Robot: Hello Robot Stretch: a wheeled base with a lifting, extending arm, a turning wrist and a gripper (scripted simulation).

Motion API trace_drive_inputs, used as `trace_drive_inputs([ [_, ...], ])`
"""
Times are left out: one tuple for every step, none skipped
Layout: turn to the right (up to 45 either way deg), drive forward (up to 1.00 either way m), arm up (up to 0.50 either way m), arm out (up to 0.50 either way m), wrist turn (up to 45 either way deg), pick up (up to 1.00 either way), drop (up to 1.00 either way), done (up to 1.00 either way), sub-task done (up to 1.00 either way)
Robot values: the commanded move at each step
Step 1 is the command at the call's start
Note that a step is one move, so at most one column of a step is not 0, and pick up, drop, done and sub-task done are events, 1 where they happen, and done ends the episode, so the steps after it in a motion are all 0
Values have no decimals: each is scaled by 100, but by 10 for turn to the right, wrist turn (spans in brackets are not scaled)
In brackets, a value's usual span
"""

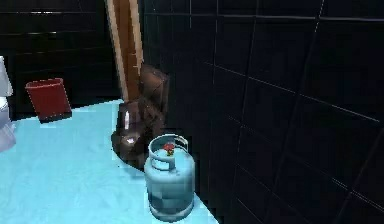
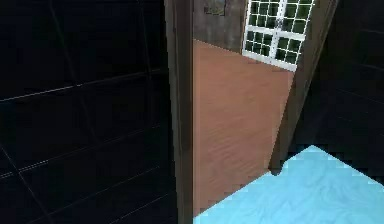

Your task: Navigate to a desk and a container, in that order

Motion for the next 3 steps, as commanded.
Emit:
trace_drive_inputs([
  [-300, 0, 0, 0, 0, 0, 0, 0, 0],
  [0, 100, 0, 0, 0, 0, 0, 0, 0],
  [-90, 0, 0, 0, 0, 0, 0, 0, 0],
])
